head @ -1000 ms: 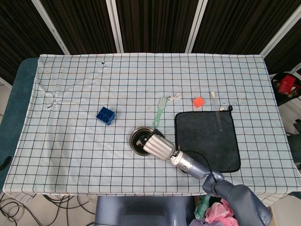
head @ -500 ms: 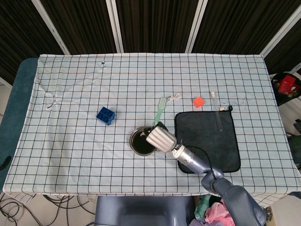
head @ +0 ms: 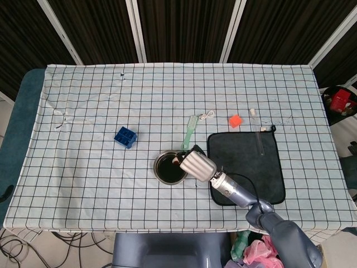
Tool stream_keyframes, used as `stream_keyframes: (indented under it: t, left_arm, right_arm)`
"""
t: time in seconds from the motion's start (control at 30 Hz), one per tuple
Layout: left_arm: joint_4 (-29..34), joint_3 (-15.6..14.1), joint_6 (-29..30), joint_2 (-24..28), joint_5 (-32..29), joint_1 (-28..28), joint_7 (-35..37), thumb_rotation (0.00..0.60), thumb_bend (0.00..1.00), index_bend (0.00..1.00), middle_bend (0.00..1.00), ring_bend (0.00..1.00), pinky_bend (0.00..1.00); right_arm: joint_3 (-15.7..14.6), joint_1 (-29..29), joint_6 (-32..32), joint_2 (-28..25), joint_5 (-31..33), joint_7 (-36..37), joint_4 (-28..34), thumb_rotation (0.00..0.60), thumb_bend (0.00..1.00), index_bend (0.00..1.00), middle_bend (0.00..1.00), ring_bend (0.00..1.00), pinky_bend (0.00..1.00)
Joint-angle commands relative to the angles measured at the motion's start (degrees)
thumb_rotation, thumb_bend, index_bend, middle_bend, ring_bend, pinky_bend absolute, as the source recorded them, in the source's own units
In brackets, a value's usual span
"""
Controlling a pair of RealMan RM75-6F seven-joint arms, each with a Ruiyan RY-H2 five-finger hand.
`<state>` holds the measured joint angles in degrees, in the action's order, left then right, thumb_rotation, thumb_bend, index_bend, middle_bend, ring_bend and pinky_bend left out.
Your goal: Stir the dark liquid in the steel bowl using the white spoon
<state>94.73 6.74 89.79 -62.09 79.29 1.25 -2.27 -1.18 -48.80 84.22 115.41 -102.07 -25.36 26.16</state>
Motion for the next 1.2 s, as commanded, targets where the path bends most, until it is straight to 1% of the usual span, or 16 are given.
stream_keyframes:
  t: [0.03,0.47,0.77,1.0,1.2]
  left_arm:
    - [0.0,0.0,0.0,0.0,0.0,0.0,0.0,0.600,0.22,0.10,0.01,0.00,0.02]
    - [0.1,-0.1,0.1,0.0,0.1,-0.1,-0.2,0.600,0.22,0.10,0.01,0.00,0.02]
    - [0.2,-0.2,-0.1,0.1,0.2,0.0,-0.2,0.600,0.22,0.10,0.01,0.00,0.02]
    - [0.2,-0.1,0.0,0.1,0.2,-0.1,0.0,0.600,0.22,0.10,0.01,0.00,0.02]
    - [0.1,-0.1,0.0,0.2,0.1,-0.1,0.3,0.600,0.22,0.10,0.01,0.00,0.02]
  right_arm:
    - [-0.3,0.2,0.5,-0.4,-0.3,-0.3,0.7,0.600,0.41,0.80,0.89,1.00,1.00]
    - [-1.8,1.3,2.1,-2.9,-1.8,-1.8,5.6,0.600,0.41,0.80,0.89,1.00,1.00]
    - [-2.4,1.7,2.4,-5.1,-3.4,-4.2,12.7,0.600,0.41,0.81,0.89,1.00,1.00]
    - [-1.7,1.6,1.5,-4.7,-3.5,-4.8,15.4,0.600,0.41,0.81,0.89,1.00,1.00]
    - [-0.5,0.8,0.2,-2.9,-3.2,-4.7,14.5,0.600,0.41,0.81,0.89,1.00,1.00]
